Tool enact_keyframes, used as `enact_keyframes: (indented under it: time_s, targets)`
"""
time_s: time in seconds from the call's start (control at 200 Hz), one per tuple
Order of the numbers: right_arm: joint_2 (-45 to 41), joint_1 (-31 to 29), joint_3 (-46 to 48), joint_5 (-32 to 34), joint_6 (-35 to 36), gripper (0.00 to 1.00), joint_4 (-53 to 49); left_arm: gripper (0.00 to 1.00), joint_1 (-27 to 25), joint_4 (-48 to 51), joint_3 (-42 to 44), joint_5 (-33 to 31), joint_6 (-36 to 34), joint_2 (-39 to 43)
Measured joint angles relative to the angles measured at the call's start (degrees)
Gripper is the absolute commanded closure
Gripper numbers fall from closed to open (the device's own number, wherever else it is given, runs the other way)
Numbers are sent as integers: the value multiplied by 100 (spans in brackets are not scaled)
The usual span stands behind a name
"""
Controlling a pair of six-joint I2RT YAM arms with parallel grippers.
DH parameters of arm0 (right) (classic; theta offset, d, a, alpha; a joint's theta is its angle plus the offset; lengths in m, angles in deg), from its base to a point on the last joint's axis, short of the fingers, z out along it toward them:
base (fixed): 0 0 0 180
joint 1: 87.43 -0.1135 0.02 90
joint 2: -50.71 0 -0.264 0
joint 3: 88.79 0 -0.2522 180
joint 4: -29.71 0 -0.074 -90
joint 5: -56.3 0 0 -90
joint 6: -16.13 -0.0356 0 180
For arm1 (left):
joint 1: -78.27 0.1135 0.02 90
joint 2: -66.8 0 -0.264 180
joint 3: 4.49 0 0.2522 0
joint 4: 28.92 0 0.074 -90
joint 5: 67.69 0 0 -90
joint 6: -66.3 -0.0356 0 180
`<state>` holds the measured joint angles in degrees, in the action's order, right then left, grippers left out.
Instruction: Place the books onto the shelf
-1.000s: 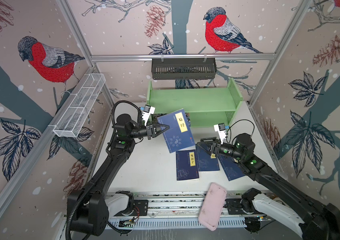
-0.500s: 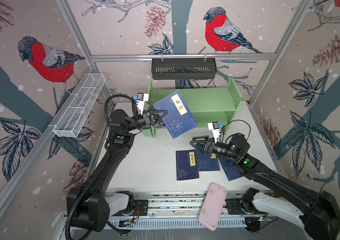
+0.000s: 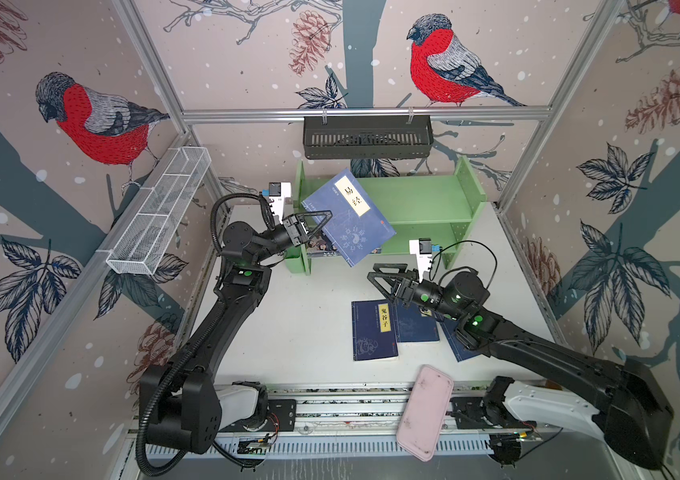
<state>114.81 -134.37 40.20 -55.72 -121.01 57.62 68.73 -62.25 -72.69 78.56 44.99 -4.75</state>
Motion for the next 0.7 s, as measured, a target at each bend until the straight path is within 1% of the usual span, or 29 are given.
enact_keyframes:
  time_s: [0.16, 0.315, 0.64, 0.7]
  targets:
    - [483, -52, -317, 94, 0, 18, 337, 100, 0, -387, 219, -144, 474, 17]
    - [962, -74, -688, 74, 46, 22, 605, 100, 26, -682, 323, -229, 728, 72]
    - [1215, -94, -815, -13, 61, 27, 807, 100, 42, -787, 564, -354, 807, 87]
    - [1239, -90, -844, -11, 72, 29, 824, 100, 42, -789, 592, -382, 861, 92]
